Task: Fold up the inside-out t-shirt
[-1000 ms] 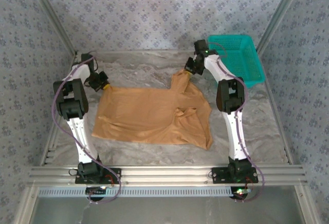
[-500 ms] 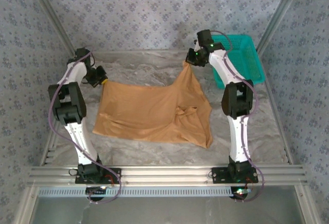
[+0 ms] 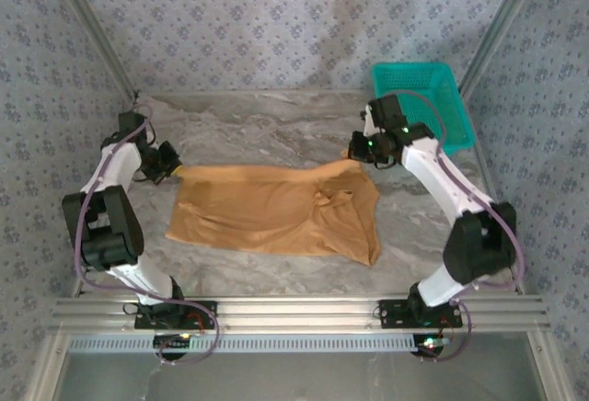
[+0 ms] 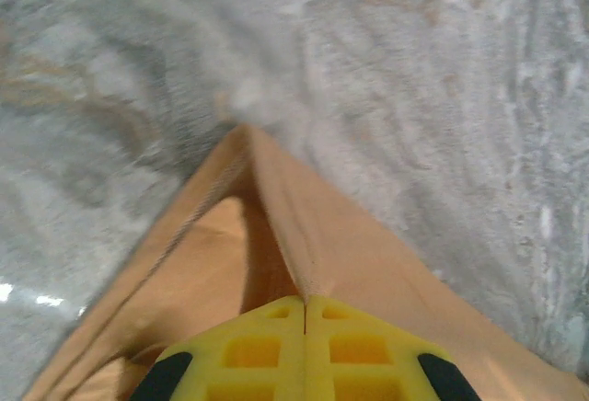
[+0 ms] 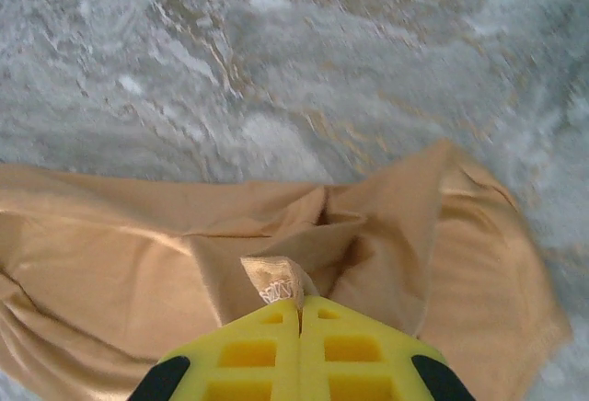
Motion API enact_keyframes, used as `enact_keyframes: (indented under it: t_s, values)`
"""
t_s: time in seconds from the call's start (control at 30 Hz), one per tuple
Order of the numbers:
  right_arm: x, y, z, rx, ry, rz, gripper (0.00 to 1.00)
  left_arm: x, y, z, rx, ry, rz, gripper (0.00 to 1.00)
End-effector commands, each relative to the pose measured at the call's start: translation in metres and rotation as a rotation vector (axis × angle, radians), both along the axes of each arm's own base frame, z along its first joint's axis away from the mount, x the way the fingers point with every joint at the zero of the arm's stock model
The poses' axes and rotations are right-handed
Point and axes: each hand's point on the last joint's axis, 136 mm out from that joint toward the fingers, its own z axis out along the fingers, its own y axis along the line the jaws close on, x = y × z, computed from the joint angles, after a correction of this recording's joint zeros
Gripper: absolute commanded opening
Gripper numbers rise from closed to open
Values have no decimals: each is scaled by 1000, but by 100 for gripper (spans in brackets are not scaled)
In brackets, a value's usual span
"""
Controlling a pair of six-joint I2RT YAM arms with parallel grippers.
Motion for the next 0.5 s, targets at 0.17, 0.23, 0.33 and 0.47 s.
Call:
enact_keyframes:
  t_s: [0.17,0.23,0.33,0.47]
  values:
    - [-65,-14,-49,-1,93,-20,0,-19,1,-17,-13,3,23,0]
    - [-72,-14,-59,9,94,-31,0,-26,1,-23,-11,13,25,0]
    - [-88,-14,-77,10,111,-49,0,-36,2,-33,8,42,27,0]
    - [-112,-10,-104,14,130,-61,5,-51,1,-45,15,71,36,0]
